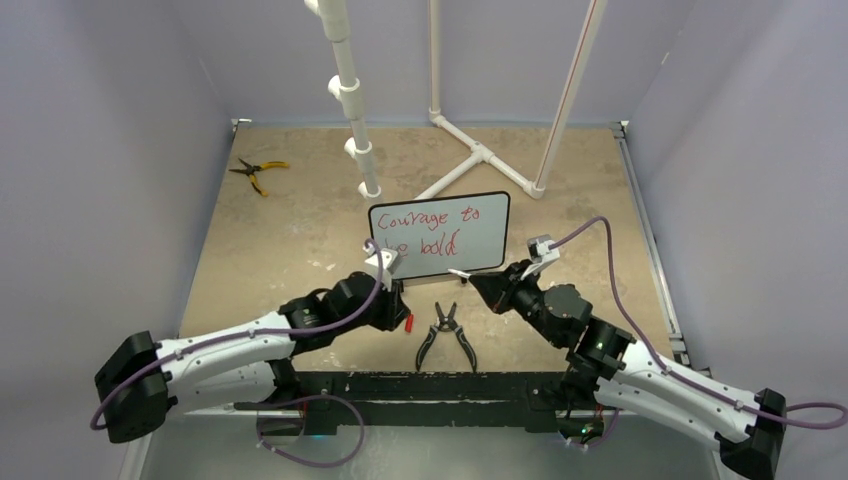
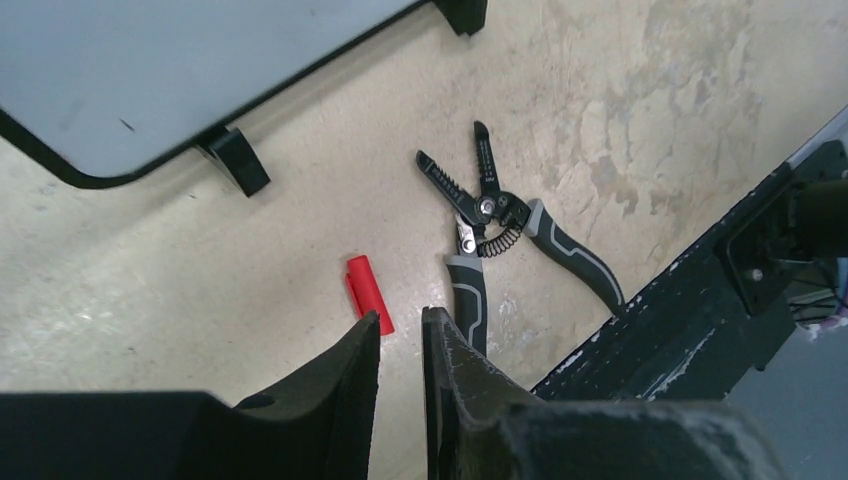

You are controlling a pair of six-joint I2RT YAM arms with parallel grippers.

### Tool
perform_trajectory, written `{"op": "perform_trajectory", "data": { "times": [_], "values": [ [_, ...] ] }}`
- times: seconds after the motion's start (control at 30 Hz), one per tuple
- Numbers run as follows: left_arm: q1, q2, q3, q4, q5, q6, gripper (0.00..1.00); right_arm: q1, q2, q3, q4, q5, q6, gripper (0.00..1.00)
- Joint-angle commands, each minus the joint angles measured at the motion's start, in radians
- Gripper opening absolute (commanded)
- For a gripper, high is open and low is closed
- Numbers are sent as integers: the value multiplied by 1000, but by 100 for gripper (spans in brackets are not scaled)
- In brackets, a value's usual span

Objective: Write a sentence on the whiteboard
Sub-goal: Pick up the pen cap from the center of the board.

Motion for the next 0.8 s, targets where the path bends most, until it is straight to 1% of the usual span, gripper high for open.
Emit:
{"op": "perform_trajectory", "data": {
  "times": [0.0, 0.1, 0.2, 0.3, 0.4, 0.53, 0.77],
  "values": [
    [-95, 108, 16, 69, -148, -83, 20, -3, -18, 12, -7, 12, 25, 0],
    [-165, 172, 35, 63, -220, -99, 21, -3, -1, 16, -18, 18, 27, 0],
    [-204, 236, 48, 46, -271, -116, 22, -3, 12, 19, -13, 15, 24, 0],
    [-212, 291, 56, 55, -280, -119, 24, -3, 14, 21, -13, 13, 26, 0],
    [-216, 321, 58, 88, -282, -120, 26, -3, 7, 13, -9, 4, 17, 0],
    [-218, 355, 75, 93, -302, -103, 29, -3, -11, 14, -17, 13, 24, 0],
    [-221, 435, 134, 5, -351, -69, 30, -3, -21, 20, -33, 20, 16, 0]
  ]
}}
